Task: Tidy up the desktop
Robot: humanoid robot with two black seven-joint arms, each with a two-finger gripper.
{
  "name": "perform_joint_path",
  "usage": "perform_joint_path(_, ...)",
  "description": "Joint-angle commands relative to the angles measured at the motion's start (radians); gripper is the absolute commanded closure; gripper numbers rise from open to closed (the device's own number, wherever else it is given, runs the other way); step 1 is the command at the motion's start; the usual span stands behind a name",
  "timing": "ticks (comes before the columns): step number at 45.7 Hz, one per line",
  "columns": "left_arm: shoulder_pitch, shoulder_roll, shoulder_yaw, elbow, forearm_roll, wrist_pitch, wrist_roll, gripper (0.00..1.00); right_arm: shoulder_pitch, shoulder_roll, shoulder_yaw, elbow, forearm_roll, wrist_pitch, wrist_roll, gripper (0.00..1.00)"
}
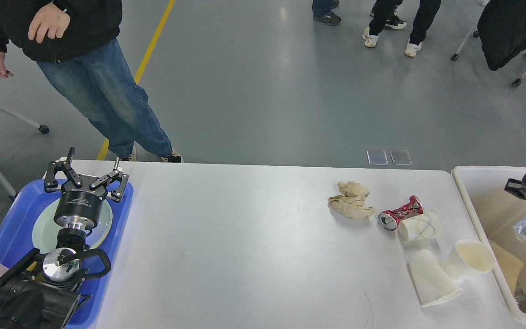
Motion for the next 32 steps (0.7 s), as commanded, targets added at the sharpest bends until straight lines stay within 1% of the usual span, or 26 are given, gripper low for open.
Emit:
perform_joint_path(1, 0.000, 0.000, 0.000, 0.001, 0.000, 0.000, 0.000, 0.04, -0.187, 0.052, 0.070, -0.180, 0.001, -0.115, 0.000, 1.00)
perform_joint_path(9, 0.000, 0.000, 0.000, 0.001, 0.000, 0.000, 0.000, 0.04, -0.383, 0.110, 0.142, -0.369, 0.001, -0.228, 0.000, 1.00)
perform_joint_path(15, 0.000, 0.000, 0.000, -0.001, -0.001, 0.000, 0.000, 0.04, -0.478, 0.150, 0.145, -0.453, 0.003, -0.299, 0.000, 1.00)
perform_joint_path(23, 0.000, 0.000, 0.000, -0.001, -0.001, 0.000, -0.001, 0.04, -0.528, 0.160, 0.153, -0.496, 0.003, -0.313, 0.000, 1.00)
perform_joint_path(32, 0.000, 0.000, 0.000, 0.001, 0.000, 0.000, -0.001, 0.04, -0.581, 0.160, 0.236, -0.498, 0.003, -0.313, 0.004, 1.00)
